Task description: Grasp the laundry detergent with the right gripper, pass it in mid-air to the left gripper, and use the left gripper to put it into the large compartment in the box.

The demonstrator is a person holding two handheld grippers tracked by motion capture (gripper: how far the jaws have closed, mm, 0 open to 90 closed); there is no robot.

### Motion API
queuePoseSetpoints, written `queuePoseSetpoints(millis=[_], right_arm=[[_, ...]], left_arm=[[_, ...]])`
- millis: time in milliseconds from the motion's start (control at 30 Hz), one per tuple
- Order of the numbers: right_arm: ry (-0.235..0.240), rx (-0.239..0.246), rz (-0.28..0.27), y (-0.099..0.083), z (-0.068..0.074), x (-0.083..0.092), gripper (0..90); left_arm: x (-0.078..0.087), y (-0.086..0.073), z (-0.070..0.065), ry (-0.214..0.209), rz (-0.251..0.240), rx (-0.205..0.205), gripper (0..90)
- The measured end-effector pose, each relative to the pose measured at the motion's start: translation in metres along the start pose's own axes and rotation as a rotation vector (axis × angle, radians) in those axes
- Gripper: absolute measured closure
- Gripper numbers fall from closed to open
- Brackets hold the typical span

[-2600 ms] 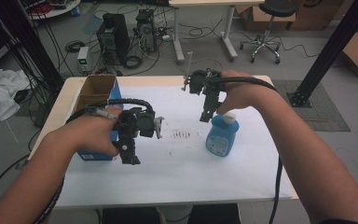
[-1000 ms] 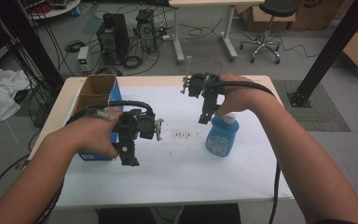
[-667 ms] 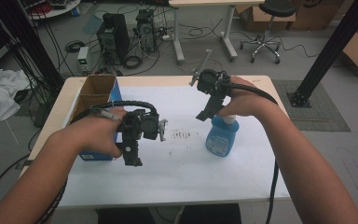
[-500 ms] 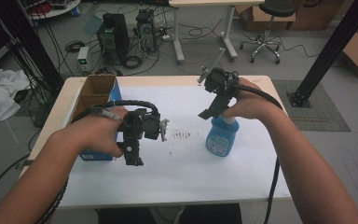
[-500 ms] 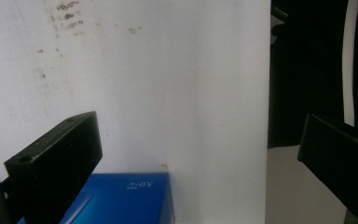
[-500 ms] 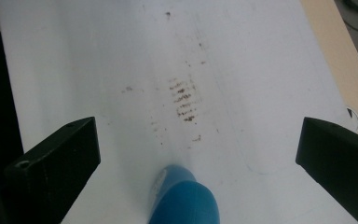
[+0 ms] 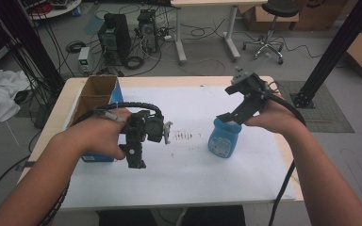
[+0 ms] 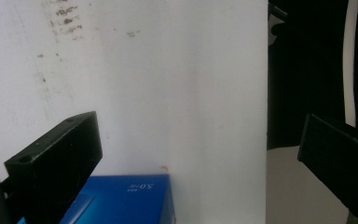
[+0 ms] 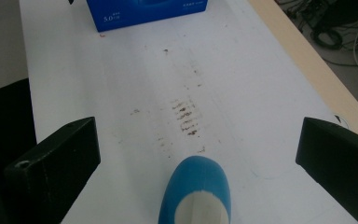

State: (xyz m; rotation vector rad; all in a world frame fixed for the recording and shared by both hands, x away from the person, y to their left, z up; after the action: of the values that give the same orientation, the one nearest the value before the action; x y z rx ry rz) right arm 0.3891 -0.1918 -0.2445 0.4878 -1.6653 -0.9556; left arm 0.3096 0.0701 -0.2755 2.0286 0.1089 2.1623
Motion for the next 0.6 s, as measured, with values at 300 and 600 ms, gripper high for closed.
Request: queuePoseSetpoints(millis=[300,600], right_arm=[[-0.045,-0.039,-0.081,-0.037,0.006,0.033,0.0],[-0.105,-0.077,-0.14,-0.077,0.018,0.065,0.0]], left_arm=[[0.004,0.003,0.0,0.006,0.001,-0.015,0.1],[0.004,0.0,-0.001,0.01,-0.003,-0.013,0.1]])
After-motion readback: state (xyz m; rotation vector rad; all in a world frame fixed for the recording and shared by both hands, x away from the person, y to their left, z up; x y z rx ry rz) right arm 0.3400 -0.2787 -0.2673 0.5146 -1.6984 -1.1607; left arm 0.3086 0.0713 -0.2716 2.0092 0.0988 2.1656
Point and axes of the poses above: each handheld gripper's, and its own axes: x roughly backward along the jaws, y roughly out of its top, z roughly to its left, the point moved 3 cm from there along -x, roughly forward along the jaws, and after that the axes turned 9 degrees about -z, right-handed, at the moved point
